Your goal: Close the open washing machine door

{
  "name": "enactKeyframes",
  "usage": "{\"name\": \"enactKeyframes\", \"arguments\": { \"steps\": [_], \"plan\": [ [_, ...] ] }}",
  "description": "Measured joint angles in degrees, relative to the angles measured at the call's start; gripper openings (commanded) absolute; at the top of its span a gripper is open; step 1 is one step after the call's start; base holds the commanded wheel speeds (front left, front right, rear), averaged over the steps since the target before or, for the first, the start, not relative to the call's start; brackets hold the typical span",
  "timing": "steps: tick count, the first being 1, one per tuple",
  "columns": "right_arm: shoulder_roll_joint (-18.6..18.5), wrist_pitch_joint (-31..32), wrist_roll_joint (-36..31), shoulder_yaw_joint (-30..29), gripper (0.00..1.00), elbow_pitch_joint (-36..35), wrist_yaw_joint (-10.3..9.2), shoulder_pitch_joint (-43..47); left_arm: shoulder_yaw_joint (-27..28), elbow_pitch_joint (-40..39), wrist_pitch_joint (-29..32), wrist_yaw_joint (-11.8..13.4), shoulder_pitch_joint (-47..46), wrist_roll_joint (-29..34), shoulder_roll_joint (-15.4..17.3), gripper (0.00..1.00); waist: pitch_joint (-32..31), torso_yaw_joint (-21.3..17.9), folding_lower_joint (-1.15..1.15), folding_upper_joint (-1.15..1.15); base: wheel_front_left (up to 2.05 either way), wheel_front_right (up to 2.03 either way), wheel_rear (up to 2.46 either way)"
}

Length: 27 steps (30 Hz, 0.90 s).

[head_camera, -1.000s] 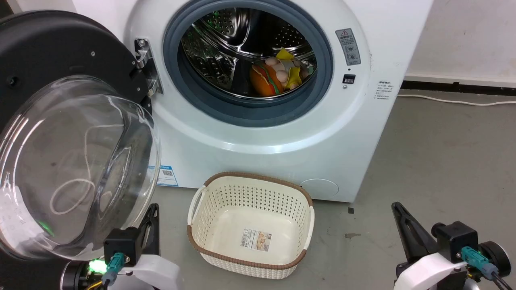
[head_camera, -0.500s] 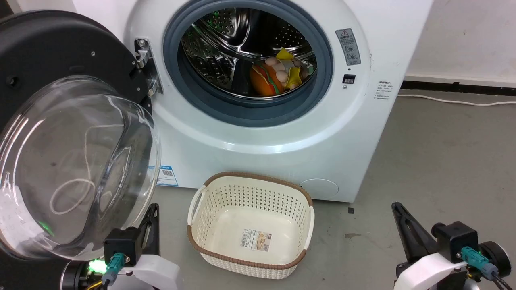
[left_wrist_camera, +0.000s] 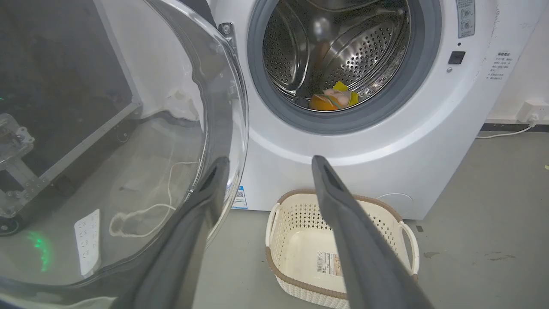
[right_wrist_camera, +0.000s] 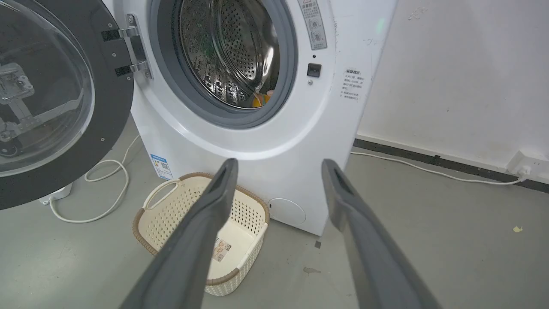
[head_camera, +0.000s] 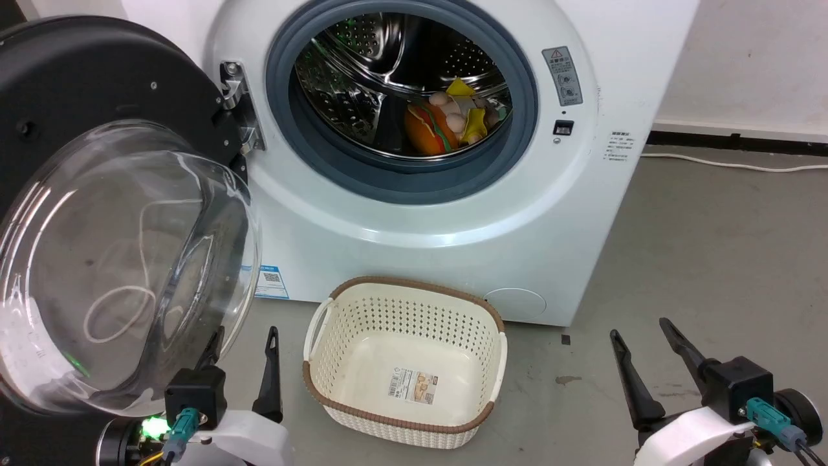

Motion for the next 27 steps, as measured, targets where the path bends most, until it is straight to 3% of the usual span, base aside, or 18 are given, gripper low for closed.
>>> {"name": "enactKeyframes", "arguments": {
  "steps": [13,27],
  "plan": [
    [0.00,-1.53,1.03,0.35,1.00,0.18,0.00,0.17,0.27,-0.10,-1.69,-0.11,0.31,-0.49,0.00,1.00,-0.50,2.42,0.00,0.00,0.00,0.00,0.00],
    [0.00,-3.33,1.59,1.94,1.00,0.86,0.00,0.89,1.05,-0.82,-3.46,-0.54,1.47,-0.99,0.03,1.00,-1.05,7.85,0.00,0.00,0.00,0.00,0.00]
  ]
}}
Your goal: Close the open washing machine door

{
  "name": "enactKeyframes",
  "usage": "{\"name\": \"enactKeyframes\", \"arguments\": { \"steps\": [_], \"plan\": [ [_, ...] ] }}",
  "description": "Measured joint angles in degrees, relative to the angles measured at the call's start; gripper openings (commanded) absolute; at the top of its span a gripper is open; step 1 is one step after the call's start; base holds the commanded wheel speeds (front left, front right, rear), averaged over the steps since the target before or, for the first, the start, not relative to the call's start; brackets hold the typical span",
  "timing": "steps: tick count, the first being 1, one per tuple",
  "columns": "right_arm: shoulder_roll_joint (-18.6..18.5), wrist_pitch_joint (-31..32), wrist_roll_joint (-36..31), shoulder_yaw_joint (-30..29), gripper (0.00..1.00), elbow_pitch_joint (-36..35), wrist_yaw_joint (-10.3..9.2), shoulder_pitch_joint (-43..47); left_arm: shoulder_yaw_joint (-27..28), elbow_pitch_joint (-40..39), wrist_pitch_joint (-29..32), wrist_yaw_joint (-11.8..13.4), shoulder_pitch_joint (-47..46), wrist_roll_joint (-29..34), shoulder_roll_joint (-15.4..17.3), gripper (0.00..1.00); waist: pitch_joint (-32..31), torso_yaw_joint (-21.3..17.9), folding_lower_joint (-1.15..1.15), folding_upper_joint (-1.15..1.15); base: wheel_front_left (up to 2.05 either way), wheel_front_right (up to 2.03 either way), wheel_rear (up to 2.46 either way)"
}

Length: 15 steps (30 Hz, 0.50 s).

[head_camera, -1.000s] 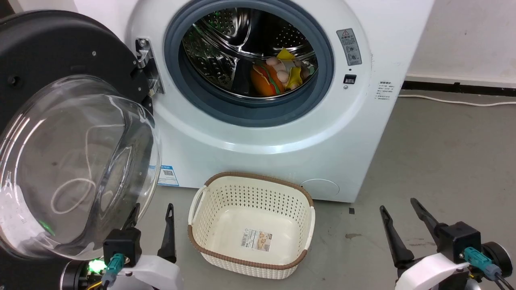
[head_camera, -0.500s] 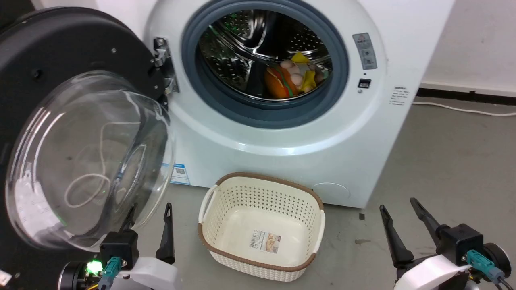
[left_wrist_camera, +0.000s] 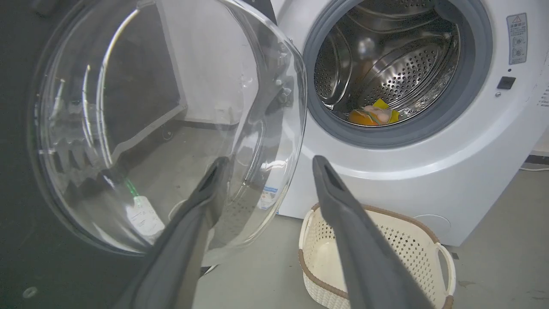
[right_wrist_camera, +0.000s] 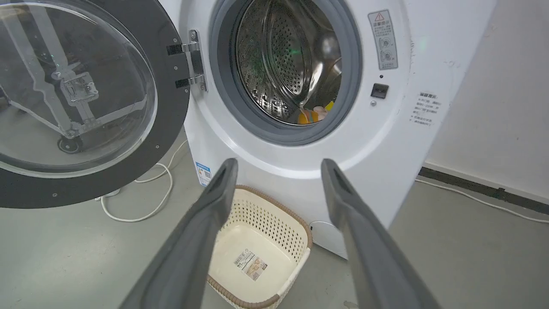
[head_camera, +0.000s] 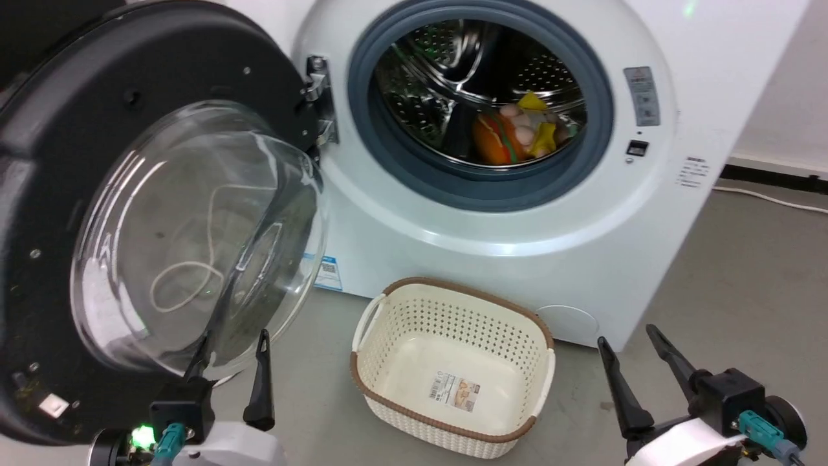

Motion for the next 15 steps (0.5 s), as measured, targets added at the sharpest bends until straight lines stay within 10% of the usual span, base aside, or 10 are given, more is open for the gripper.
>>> {"name": "enactKeyframes", "arguments": {
  "steps": [15],
  "plan": [
    [0.00,-1.78,-0.03,3.71,1.00,1.32,0.00,-1.72,2.04,-1.87,-1.69,0.08,1.35,-1.02,0.00,1.00,0.61,4.05,0.00,0.00,0.00,0.00,0.00]
  ]
}}
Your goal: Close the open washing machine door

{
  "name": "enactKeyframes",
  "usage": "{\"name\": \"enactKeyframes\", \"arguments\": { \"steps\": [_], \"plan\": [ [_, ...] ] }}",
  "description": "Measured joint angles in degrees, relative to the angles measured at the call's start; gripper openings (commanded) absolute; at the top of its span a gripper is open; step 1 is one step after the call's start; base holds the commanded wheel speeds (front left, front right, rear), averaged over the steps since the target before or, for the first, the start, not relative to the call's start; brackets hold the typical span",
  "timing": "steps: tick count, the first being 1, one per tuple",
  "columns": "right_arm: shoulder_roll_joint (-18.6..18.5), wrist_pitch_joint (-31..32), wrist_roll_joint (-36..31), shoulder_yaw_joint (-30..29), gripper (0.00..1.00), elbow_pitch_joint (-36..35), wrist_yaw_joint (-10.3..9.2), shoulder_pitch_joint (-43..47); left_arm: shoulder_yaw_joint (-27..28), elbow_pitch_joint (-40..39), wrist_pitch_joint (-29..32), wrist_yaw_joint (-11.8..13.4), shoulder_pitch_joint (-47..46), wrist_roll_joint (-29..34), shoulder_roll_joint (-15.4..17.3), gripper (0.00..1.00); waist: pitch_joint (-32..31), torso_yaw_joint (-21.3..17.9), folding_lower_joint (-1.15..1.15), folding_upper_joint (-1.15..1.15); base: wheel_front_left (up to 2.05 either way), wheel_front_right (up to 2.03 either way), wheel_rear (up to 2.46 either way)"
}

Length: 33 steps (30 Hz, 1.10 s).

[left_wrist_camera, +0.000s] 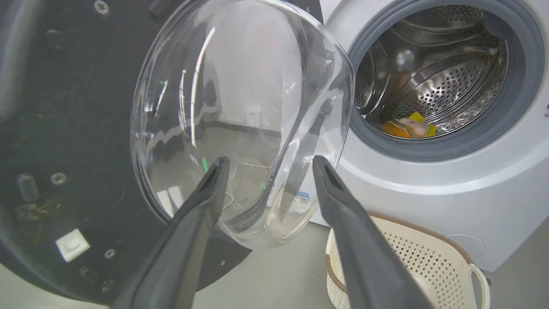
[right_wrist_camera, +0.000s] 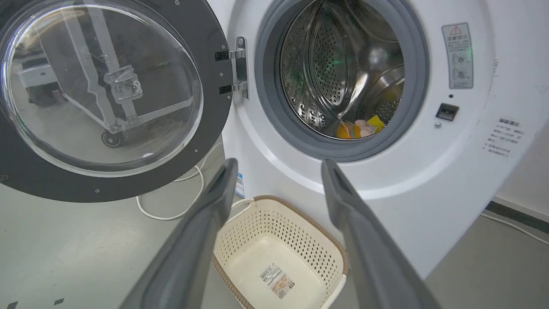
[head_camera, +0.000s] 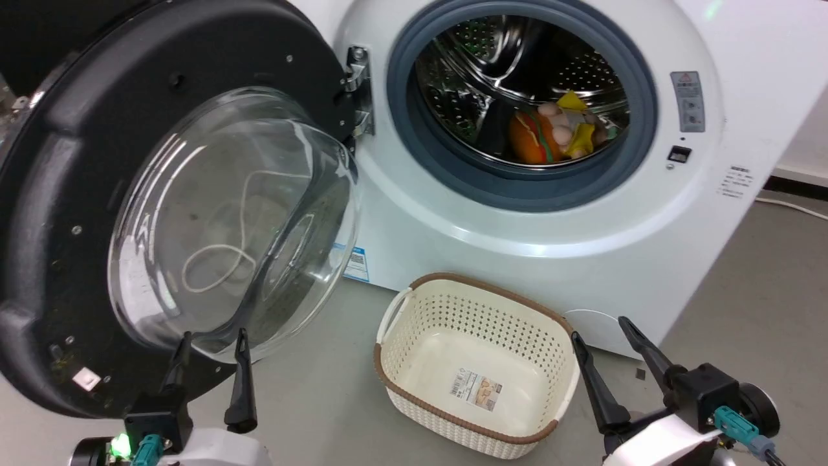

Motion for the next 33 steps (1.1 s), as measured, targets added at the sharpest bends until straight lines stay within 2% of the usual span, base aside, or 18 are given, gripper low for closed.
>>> {"name": "enactKeyframes", "arguments": {
  "steps": [31,32,33],
  "plan": [
    [0.00,-3.58,1.13,4.13,1.00,2.37,0.00,-1.32,3.15,-1.08,-3.69,0.52,1.76,-1.79,-0.02,1.00,-0.02,7.34,0.00,0.00,0.00,0.00,0.00],
    [0.00,-4.17,1.15,4.36,1.00,2.47,0.00,-1.32,3.41,-1.13,-4.30,0.49,2.20,-2.40,-0.02,0.84,0.03,8.55,0.00,0.00,0.00,0.00,0.00],
    [0.00,-4.36,1.16,4.39,1.00,2.49,0.00,-1.32,3.42,-1.14,-4.42,0.45,2.20,-2.60,-0.02,0.31,0.05,8.80,0.00,0.00,0.00,0.00,0.00]
  ]
}}
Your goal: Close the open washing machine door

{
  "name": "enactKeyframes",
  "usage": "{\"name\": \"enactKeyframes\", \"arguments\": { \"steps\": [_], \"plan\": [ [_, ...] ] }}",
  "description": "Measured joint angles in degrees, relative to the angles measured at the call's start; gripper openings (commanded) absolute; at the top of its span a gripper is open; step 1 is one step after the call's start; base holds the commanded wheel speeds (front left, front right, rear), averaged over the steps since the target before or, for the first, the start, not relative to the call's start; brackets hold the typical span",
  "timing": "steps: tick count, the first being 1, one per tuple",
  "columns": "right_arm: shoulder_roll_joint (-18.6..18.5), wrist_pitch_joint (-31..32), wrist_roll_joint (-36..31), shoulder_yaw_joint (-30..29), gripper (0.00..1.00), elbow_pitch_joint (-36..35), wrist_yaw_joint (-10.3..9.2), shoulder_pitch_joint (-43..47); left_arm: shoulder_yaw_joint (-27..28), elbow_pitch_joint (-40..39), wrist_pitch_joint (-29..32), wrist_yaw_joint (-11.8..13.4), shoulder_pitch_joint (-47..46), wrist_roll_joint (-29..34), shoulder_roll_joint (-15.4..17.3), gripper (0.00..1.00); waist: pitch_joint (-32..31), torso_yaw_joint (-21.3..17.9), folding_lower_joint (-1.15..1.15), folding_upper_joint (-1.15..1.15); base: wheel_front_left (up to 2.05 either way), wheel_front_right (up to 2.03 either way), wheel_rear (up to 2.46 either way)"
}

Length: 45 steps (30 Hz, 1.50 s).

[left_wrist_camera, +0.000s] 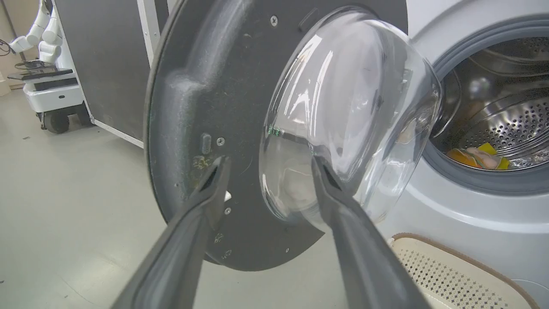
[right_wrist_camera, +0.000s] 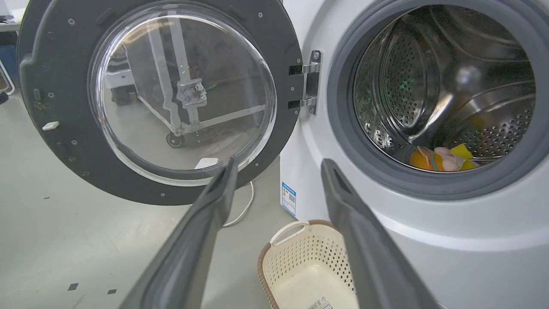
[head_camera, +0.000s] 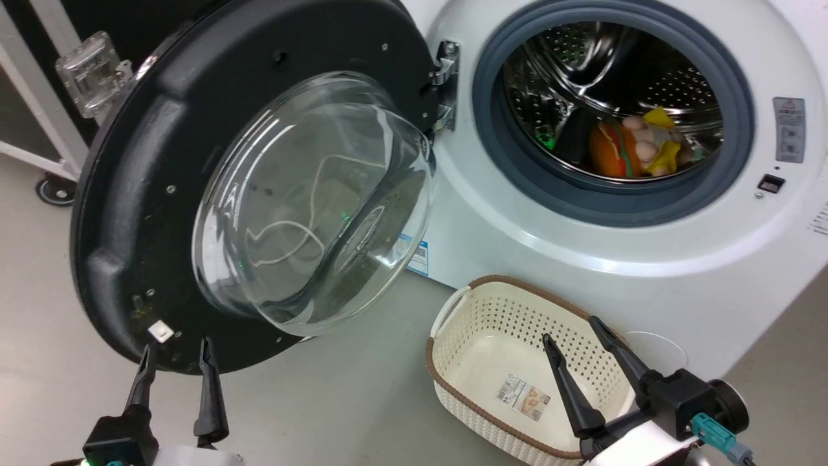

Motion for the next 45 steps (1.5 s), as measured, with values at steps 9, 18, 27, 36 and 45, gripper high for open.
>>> {"name": "enactKeyframes", "arguments": {
  "steps": [9,18,27,36,45],
  "plan": [
    [0.00,-0.98,0.30,-0.11,1.00,-0.10,0.00,0.13,1.74,-2.83,-1.01,-2.18,-0.17,-0.78,0.57,0.00,0.42,2.39,0.00,0.00,0.00,0.00,0.00],
    [0.00,-2.05,-1.15,-0.79,1.00,-0.71,0.00,0.90,7.98,-5.35,-1.78,-5.12,-7.09,-10.59,3.32,0.00,2.95,4.47,0.01,0.00,0.00,0.00,0.00],
    [0.02,-3.20,-2.98,-1.02,1.00,-1.23,0.00,0.73,15.61,7.53,15.56,-5.71,-26.71,-36.31,12.32,0.00,6.31,6.60,0.00,0.00,0.00,0.00,0.00],
    [0.05,-4.07,-4.33,-0.07,1.00,-0.89,0.00,-0.44,23.79,25.04,40.95,2.22,-40.20,-63.16,15.01,0.00,9.75,6.93,0.01,0.00,0.00,0.00,0.00],
    [0.07,-4.44,-4.77,-0.04,1.00,-0.52,0.00,-0.50,24.07,26.10,55.43,2.68,-38.59,-72.48,14.39,0.00,9.67,5.82,0.01,0.00,0.00,0.00,0.00]
  ]
}}
